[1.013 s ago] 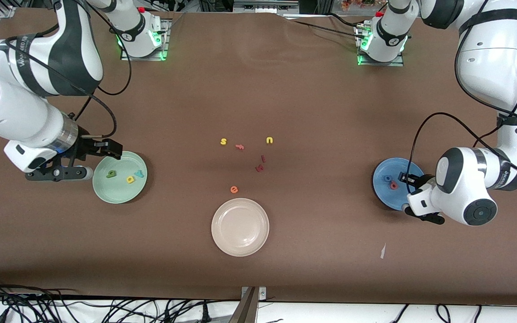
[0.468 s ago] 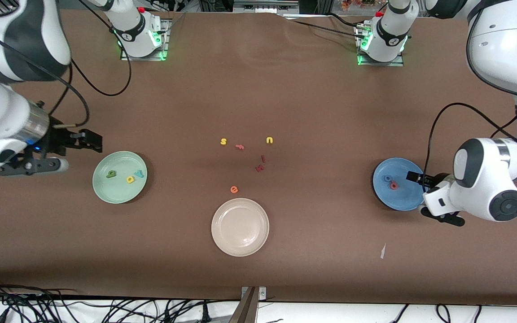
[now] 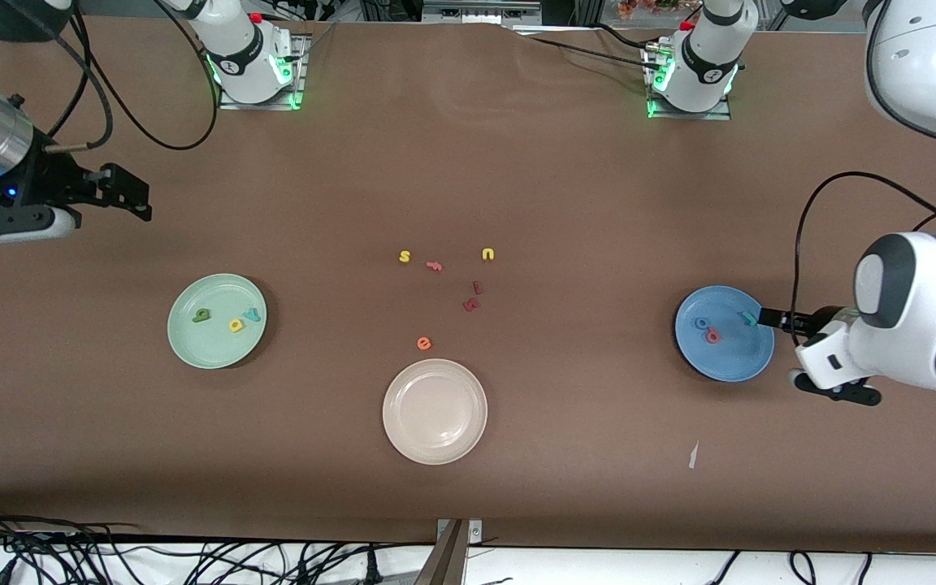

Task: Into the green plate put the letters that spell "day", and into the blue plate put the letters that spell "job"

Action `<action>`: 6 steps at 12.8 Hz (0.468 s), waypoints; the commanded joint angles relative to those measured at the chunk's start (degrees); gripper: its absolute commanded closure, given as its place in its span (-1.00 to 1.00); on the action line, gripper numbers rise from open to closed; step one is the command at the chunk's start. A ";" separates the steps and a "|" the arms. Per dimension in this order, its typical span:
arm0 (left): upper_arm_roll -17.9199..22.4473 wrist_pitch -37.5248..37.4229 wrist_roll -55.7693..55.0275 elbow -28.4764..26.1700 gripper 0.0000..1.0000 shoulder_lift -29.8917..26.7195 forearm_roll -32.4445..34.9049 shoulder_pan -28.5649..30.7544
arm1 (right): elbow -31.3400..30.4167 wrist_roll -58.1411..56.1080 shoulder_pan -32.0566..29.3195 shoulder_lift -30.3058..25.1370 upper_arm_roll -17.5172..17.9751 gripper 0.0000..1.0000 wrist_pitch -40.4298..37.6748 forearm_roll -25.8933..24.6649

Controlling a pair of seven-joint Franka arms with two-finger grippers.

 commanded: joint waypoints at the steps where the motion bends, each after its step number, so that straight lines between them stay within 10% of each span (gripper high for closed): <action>1: -0.43 -1.16 -2.37 -2.53 -1.00 -5.84 -0.80 2.02 | -1.25 0.01 -0.69 -0.61 0.77 -1.00 0.20 -0.52; 6: -0.35 10.59 -2.55 -20.18 -1.00 -25.26 -1.69 3.61 | -1.07 -0.16 -0.60 -0.43 0.95 -1.00 0.11 -0.43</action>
